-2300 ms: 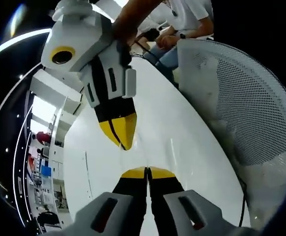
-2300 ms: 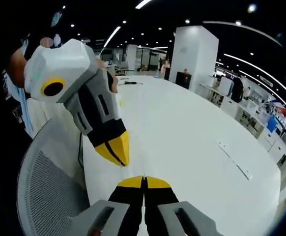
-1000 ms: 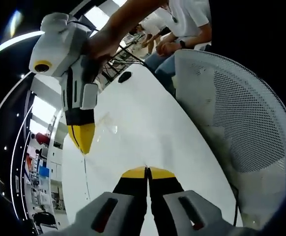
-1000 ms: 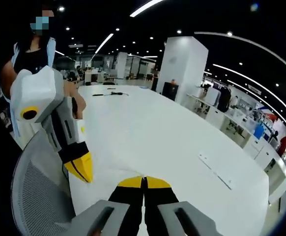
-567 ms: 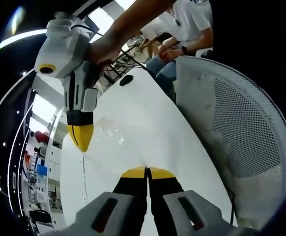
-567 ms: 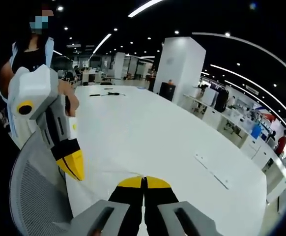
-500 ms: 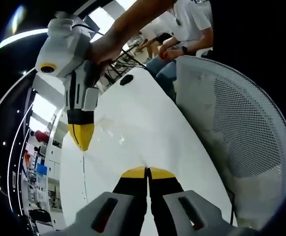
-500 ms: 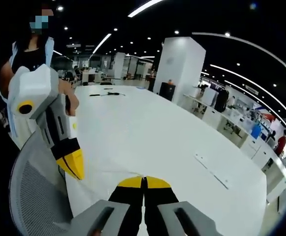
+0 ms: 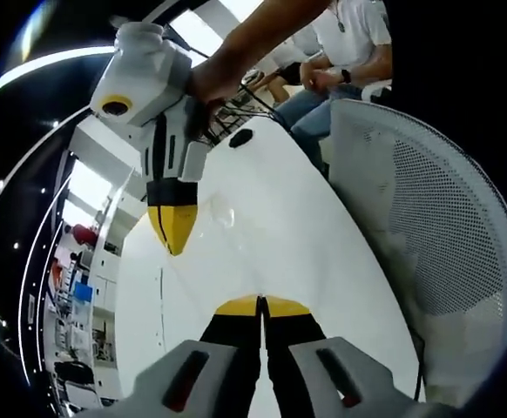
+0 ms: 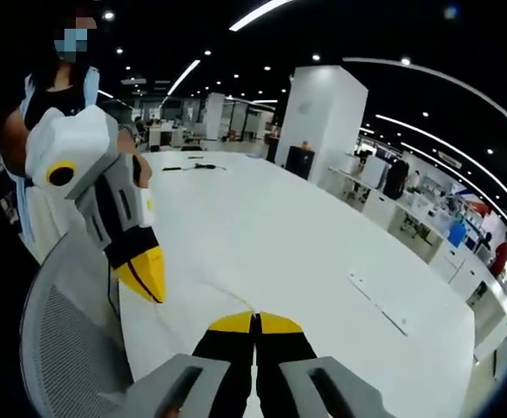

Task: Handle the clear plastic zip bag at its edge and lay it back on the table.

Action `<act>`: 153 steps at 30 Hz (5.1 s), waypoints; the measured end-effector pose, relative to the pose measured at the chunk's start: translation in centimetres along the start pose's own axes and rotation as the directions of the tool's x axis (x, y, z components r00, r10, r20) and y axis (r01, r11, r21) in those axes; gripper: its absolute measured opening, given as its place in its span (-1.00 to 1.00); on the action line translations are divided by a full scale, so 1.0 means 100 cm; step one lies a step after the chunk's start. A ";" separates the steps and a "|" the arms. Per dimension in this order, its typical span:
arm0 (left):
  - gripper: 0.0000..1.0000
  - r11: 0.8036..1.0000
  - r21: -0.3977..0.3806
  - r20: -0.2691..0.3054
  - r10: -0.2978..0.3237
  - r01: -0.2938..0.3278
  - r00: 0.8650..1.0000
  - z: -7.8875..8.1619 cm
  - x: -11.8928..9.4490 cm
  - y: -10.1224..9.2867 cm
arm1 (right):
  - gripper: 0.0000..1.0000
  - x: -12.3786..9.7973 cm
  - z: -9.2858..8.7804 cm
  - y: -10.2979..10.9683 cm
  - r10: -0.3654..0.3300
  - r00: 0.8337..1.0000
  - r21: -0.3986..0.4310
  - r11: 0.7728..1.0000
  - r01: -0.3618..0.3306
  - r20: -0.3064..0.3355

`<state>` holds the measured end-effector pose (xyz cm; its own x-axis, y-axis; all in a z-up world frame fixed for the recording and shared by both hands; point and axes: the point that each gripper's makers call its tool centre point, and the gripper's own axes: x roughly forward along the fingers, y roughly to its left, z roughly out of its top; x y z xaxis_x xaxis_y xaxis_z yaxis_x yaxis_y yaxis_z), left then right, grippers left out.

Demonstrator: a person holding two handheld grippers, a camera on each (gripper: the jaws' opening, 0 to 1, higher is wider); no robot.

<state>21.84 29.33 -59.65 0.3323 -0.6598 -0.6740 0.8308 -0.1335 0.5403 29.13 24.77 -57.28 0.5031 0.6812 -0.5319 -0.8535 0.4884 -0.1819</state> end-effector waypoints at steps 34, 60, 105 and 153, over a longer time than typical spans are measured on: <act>-1.00 0.991 -0.054 0.007 0.125 -0.124 0.992 -0.012 -0.012 0.040 | -0.93 -0.007 0.009 0.036 0.101 0.994 0.015 0.995 -0.101 0.041; -1.00 0.988 -0.070 0.011 0.141 -0.140 0.990 -0.013 -0.016 0.046 | -0.90 -0.011 -0.009 0.037 0.113 0.993 0.021 0.994 -0.112 -0.047; -0.64 0.896 -0.326 0.026 0.328 -0.302 0.944 -0.061 -0.069 0.086 | -1.00 -0.012 0.022 0.007 0.077 0.997 -0.041 0.996 -0.076 0.011; -1.00 0.894 -0.347 -0.011 0.298 -0.283 0.955 -0.091 -0.034 0.083 | -1.00 0.029 0.004 -0.031 0.039 0.999 -0.166 0.985 -0.034 0.027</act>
<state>31.71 37.17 -57.45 0.5696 -0.6616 -0.4878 0.8038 0.3243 0.4987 33.32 25.46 -57.90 0.4729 0.7144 -0.5157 -0.8808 0.3673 -0.2988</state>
